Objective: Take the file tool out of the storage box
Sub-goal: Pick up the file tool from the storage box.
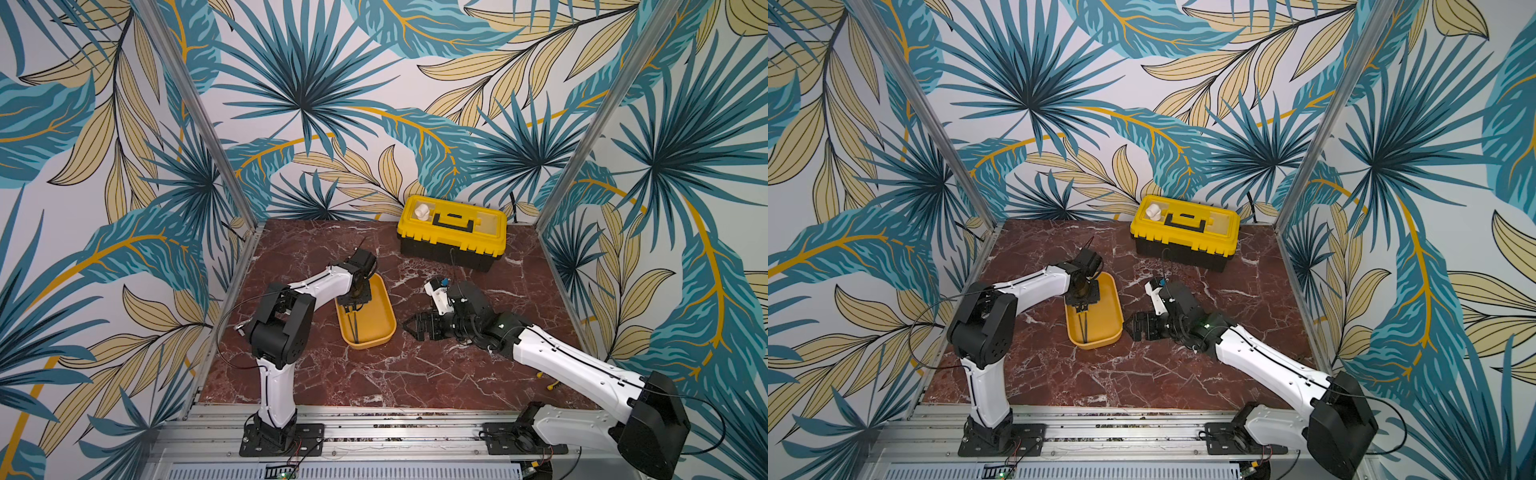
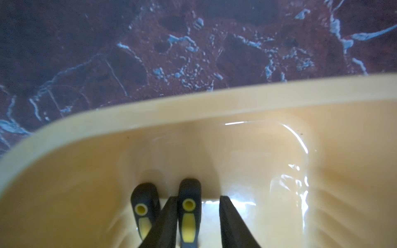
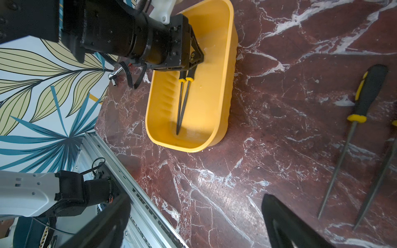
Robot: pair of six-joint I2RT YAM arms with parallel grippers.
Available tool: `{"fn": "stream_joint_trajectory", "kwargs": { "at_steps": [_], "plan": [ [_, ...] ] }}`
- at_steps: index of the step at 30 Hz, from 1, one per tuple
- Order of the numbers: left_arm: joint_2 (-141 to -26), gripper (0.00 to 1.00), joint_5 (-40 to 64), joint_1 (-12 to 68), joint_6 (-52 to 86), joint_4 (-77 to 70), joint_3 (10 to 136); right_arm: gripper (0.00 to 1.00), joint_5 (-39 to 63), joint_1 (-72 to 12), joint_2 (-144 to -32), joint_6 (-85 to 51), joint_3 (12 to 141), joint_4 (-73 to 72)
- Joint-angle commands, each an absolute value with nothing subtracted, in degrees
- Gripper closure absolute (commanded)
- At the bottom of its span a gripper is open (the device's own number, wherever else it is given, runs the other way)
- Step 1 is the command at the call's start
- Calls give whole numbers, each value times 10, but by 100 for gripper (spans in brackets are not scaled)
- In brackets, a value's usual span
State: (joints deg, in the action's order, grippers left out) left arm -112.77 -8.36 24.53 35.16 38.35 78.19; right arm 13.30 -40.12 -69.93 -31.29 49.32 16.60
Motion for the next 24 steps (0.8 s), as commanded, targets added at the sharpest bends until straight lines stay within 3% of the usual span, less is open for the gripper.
{"fn": "stream_joint_trajectory", "kwargs": {
  "at_steps": [1, 9, 17, 19, 24],
  "plan": [
    [-1139, 63, -90, 242, 346, 374, 806, 1, 124, -402, -686, -318, 477, 170],
    [-1142, 74, -90, 241, 341, 371, 806, 2, 126, -402, -685, -320, 476, 168],
    [-1151, 75, -87, 241, 337, 368, 807, 3, 124, -402, -683, -320, 474, 170],
    [-1151, 82, -86, 241, 337, 367, 807, 3, 124, -402, -683, -320, 474, 170],
    [-1135, 88, -75, 241, 336, 362, 804, 4, 125, -402, -684, -322, 474, 167]
  ]
}}
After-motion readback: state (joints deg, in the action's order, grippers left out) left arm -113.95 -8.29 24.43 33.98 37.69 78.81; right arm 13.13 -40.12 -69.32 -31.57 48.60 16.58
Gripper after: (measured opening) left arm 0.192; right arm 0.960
